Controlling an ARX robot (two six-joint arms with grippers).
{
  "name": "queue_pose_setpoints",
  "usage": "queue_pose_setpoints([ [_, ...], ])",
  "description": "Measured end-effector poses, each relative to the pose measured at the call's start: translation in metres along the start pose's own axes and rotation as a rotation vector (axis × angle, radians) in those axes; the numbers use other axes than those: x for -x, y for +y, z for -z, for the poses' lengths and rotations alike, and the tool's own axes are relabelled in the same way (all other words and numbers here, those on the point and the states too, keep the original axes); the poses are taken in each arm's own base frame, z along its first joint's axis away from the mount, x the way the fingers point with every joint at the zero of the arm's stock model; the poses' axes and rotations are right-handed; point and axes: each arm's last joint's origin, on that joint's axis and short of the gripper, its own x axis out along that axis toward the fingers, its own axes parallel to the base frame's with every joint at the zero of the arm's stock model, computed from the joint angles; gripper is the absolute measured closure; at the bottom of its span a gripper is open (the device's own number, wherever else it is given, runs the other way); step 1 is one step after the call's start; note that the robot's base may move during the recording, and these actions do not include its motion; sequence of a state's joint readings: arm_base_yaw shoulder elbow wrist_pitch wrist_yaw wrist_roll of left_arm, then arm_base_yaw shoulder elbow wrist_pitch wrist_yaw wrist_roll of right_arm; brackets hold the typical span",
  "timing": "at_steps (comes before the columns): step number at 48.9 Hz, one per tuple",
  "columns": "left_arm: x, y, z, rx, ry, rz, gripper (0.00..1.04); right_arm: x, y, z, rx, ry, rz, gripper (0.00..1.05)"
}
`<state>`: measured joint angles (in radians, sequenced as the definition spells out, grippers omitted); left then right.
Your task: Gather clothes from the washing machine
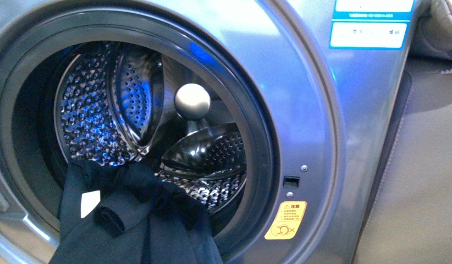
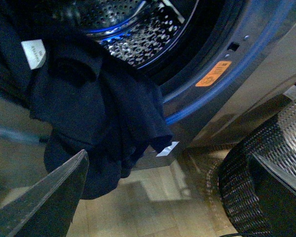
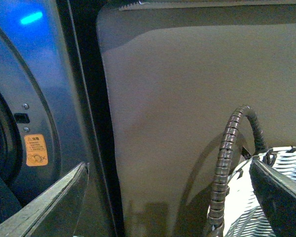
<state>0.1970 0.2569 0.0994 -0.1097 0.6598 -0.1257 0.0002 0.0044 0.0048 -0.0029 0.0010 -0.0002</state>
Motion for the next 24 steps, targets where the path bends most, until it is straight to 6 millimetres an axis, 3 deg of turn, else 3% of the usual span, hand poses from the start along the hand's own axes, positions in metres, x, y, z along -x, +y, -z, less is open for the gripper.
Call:
queue_pose_setpoints([
  [24,-0.027,-0.016,-0.036,-0.089,-0.047,0.064,0.06,0.0,0.0,0.0,0.0,0.0,-0.002,0.08],
])
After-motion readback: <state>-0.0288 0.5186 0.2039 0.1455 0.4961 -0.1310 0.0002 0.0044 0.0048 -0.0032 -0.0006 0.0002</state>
